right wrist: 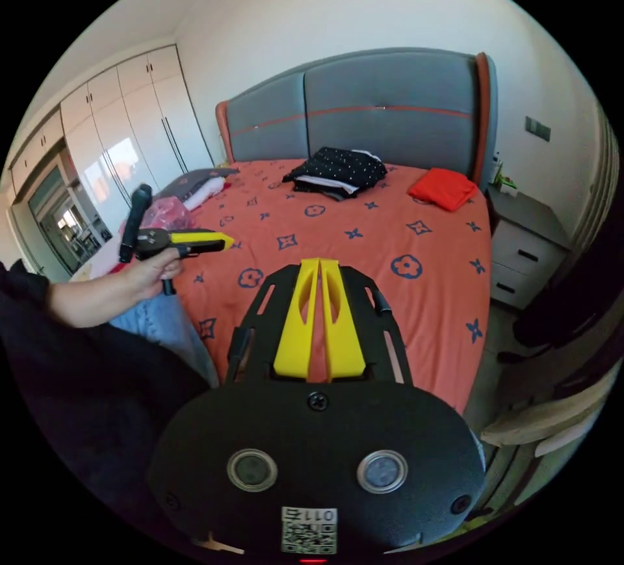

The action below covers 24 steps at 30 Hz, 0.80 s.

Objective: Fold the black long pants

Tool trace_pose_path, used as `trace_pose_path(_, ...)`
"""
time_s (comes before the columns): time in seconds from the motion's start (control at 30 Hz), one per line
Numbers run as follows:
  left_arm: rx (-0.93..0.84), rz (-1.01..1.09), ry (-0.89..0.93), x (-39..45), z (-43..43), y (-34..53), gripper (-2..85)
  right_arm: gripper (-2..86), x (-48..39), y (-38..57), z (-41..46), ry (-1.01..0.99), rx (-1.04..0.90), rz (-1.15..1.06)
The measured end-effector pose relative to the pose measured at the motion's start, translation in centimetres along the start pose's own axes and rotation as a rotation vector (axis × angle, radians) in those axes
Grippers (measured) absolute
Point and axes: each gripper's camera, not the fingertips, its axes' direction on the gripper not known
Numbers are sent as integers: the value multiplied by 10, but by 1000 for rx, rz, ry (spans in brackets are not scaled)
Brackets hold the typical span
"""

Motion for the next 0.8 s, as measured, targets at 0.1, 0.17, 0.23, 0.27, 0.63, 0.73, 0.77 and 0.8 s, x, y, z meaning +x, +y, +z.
trace_pose_path(0.1,-44,16,-7,2,13,3,0,6,16,19,-51,105,38,-13)
trace_pose_path(0.17,-71,19,-5,2,22,4,0,6,31,28,-70,160,2,-12)
trace_pose_path(0.23,-77,20,-3,5,30,5,0,5,51,38,-92,148,5,35)
trace_pose_path(0.27,-79,20,-2,5,32,6,0,5,55,40,-96,138,12,45)
trace_pose_path(0.63,-109,84,-41,20,69,12,-3,3,86,9,-70,-63,48,71)
trace_pose_path(0.73,-55,43,-24,18,78,3,-3,5,99,-6,-49,-85,70,77)
trace_pose_path(0.77,-32,39,-17,18,81,0,-2,4,102,-9,-43,-81,79,79)
trace_pose_path(0.8,2,22,-19,18,90,-6,-2,4,108,-12,-31,-75,85,88)
